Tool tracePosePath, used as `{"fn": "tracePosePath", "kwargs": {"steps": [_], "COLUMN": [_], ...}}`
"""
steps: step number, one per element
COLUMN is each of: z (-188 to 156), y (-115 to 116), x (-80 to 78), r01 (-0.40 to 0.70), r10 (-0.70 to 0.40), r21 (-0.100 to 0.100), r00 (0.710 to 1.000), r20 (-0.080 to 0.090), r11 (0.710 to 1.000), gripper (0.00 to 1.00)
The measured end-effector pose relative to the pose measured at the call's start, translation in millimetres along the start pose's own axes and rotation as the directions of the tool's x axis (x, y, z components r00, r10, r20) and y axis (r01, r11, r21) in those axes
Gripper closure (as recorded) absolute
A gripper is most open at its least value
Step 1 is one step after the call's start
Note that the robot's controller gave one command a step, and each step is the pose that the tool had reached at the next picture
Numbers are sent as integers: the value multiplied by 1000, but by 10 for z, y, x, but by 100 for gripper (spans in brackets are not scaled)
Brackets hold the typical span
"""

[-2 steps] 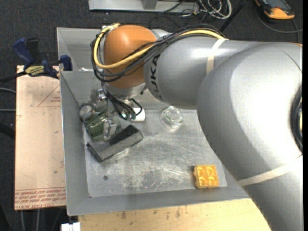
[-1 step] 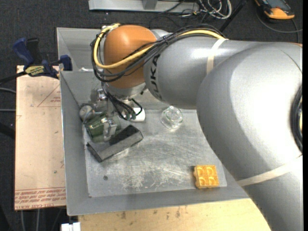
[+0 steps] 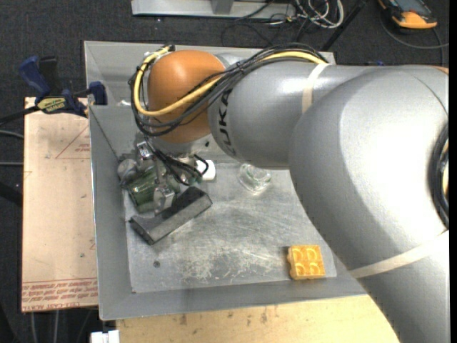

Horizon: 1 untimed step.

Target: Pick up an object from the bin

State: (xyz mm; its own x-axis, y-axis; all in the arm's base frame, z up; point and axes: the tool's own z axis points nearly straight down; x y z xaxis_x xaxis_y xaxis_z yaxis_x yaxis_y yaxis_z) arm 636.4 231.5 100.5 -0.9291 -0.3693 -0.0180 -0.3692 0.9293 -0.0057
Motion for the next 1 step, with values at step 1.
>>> {"fn": "tracePosePath", "kwargs": {"steps": [1], "z": [-18], "y": [-65], "x": [-19], "r01": [268], "r10": [-269], "r21": [19], "r00": [963], "r20": [18], "r11": [963], "gripper": [0]}}
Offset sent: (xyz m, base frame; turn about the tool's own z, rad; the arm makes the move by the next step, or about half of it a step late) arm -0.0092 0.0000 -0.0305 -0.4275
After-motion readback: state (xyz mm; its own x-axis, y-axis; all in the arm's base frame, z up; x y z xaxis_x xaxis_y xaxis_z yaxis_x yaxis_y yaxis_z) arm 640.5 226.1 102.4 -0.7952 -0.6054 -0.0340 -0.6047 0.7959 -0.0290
